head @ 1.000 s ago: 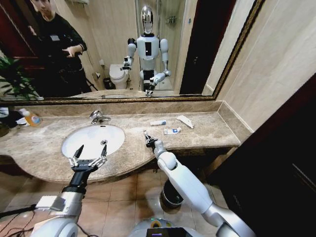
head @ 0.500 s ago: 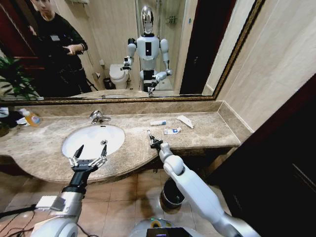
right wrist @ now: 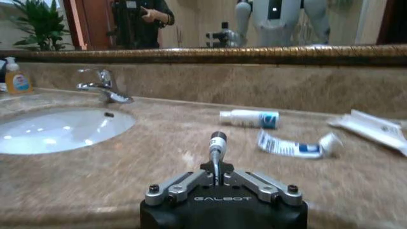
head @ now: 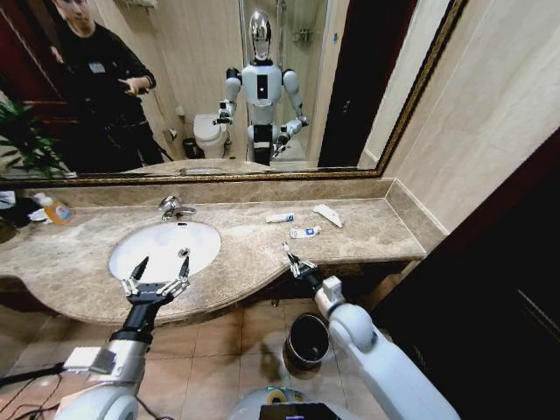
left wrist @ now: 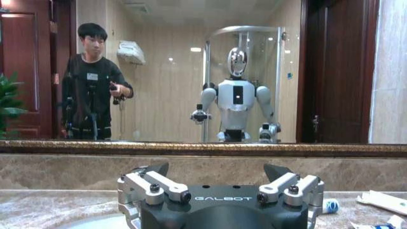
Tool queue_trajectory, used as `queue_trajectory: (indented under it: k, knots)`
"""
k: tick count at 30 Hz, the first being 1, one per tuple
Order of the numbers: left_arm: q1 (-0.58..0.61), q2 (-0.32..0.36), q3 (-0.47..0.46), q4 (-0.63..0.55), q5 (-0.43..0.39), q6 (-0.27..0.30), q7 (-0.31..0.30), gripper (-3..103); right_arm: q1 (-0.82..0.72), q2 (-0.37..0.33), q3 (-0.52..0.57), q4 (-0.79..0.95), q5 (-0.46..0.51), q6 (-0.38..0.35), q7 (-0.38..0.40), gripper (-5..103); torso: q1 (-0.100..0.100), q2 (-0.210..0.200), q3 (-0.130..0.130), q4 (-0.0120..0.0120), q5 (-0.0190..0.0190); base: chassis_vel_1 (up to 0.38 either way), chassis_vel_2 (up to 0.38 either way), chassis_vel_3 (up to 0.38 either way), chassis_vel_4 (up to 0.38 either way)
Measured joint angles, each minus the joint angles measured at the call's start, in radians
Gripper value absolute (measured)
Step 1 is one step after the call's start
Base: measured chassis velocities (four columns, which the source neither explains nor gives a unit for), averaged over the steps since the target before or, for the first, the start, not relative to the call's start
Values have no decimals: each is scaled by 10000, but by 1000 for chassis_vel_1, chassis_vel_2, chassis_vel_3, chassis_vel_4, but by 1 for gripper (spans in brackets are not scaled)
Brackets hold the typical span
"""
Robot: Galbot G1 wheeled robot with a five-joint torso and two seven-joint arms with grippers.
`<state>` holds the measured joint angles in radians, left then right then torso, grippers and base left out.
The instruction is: Pick up the trash from the sink and place it in the trash bin.
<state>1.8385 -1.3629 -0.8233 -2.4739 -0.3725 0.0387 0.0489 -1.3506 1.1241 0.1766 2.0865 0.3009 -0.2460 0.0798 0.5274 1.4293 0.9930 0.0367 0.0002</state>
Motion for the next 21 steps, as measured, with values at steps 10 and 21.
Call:
queue_trajectory:
  k: [10,21]
  knots:
    - [1,0,0,0,0,0,0,100,-1470,406,412,-290,-817,719,-66,3,0,0,0,1,-1,0,0,0,0]
    - [0,0,0,0,0,0,0,100,-1306,1383,258,-2902,-1455,1153,-178,3,1,-2,1,1,-1,0,0,0,0]
